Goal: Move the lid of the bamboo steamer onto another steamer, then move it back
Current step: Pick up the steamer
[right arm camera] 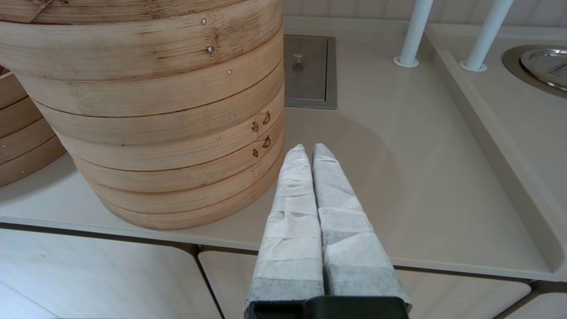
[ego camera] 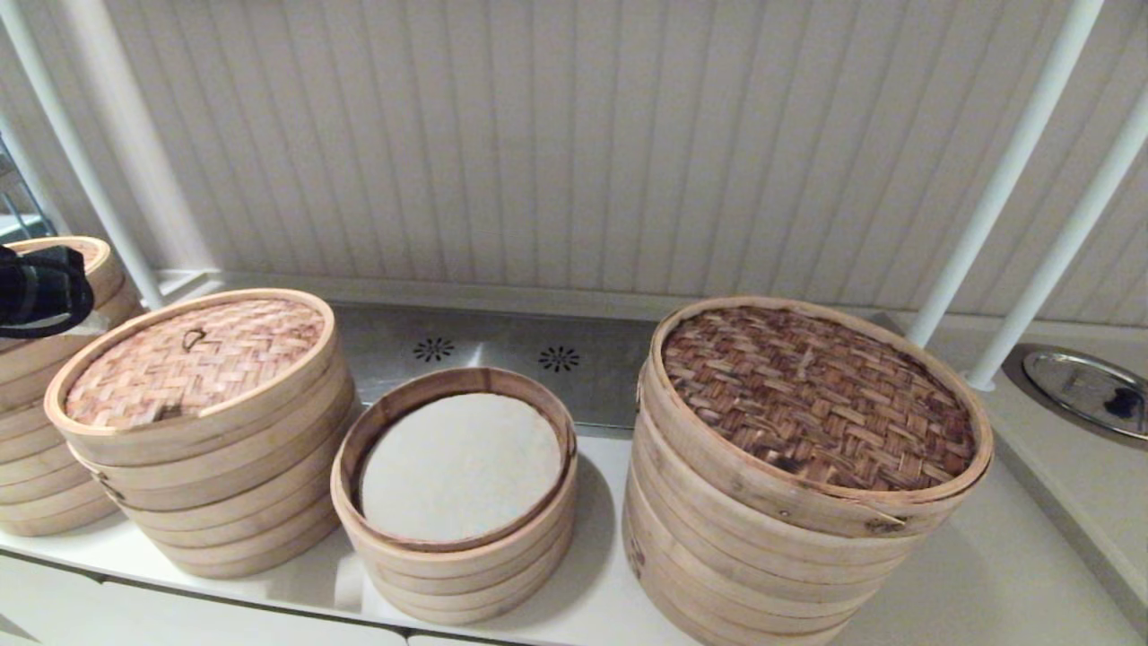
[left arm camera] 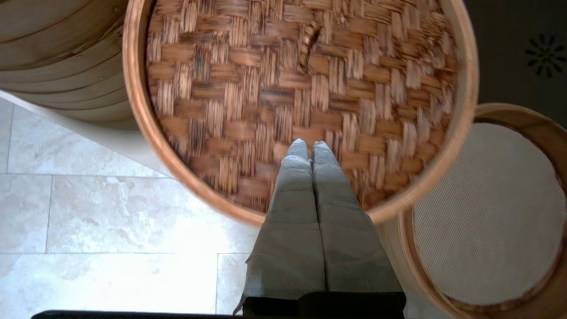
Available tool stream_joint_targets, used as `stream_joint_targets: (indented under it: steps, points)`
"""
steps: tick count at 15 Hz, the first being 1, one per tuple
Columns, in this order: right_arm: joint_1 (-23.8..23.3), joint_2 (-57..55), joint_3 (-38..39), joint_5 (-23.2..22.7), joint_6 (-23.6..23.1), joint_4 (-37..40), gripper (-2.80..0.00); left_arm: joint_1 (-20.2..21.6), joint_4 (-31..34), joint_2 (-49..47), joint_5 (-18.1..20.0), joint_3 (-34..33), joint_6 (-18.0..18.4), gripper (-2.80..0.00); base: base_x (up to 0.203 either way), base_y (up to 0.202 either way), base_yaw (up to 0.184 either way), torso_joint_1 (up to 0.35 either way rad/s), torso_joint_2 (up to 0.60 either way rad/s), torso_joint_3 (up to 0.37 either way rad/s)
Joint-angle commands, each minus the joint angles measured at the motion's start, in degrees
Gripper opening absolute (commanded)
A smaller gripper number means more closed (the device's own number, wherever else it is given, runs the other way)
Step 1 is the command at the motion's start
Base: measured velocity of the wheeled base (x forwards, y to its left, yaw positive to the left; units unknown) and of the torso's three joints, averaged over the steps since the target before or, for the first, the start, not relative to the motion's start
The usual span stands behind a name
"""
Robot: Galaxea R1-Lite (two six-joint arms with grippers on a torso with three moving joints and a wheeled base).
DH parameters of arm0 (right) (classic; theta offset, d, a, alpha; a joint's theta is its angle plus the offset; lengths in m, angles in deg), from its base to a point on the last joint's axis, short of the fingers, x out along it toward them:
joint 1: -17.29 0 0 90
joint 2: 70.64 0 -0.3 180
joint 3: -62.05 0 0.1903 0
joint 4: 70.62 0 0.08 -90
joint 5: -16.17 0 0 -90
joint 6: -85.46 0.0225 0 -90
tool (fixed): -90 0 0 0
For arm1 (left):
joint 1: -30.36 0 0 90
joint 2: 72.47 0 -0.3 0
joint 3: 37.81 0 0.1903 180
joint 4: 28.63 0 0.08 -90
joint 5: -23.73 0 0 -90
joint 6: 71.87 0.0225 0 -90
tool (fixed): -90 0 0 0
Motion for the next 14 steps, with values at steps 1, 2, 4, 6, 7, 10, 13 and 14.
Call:
stream_joint_targets:
  steps: [1,2,4,6,7,10,13,14]
  points:
    - [0.0,-0.1,0.1,0.0,0.0,0.0,-2.80,0.5,0.2,-5.6,-0.1,1.5,0.0,-2.80,0.000,0.000,0.000,0.000,0.00,0.000]
    - [0.0,-0.1,0.0,0.0,0.0,0.0,-2.80,0.5,-0.1,-6.5,-0.3,1.7,0.1,-1.93,0.000,0.000,0.000,0.000,0.00,0.000]
    - [0.0,-0.1,0.1,0.0,0.0,0.0,-2.80,0.5,-0.2,-7.8,0.0,2.9,-0.2,0.00,0.000,0.000,0.000,0.000,0.00,0.000]
    - [0.0,-0.1,0.1,0.0,0.0,0.0,-2.80,0.5,-0.7,-9.2,0.3,3.9,-0.4,0.00,0.000,0.000,0.000,0.000,0.00,0.000]
    - [0.0,-0.1,0.0,0.0,0.0,0.0,-2.80,0.5,-0.6,-10.1,0.3,4.9,-0.4,0.00,0.000,0.000,0.000,0.000,0.00,0.000]
    - [0.0,-0.1,0.0,0.0,0.0,0.0,-2.80,0.4,-0.8,-12.5,0.1,6.3,-0.3,0.00,0.000,0.000,0.000,0.000,0.00,0.000]
    - [0.0,-0.1,0.0,0.0,0.0,-0.1,-2.80,0.1,-0.8,-15.8,0.3,8.6,0.0,0.00,0.000,0.000,0.000,0.000,0.00,0.000]
    - [0.0,-0.1,0.1,0.0,0.0,0.0,-2.80,-0.5,-0.6,-17.1,0.3,10.3,0.1,0.00,0.000,0.000,0.000,0.000,0.00,0.000]
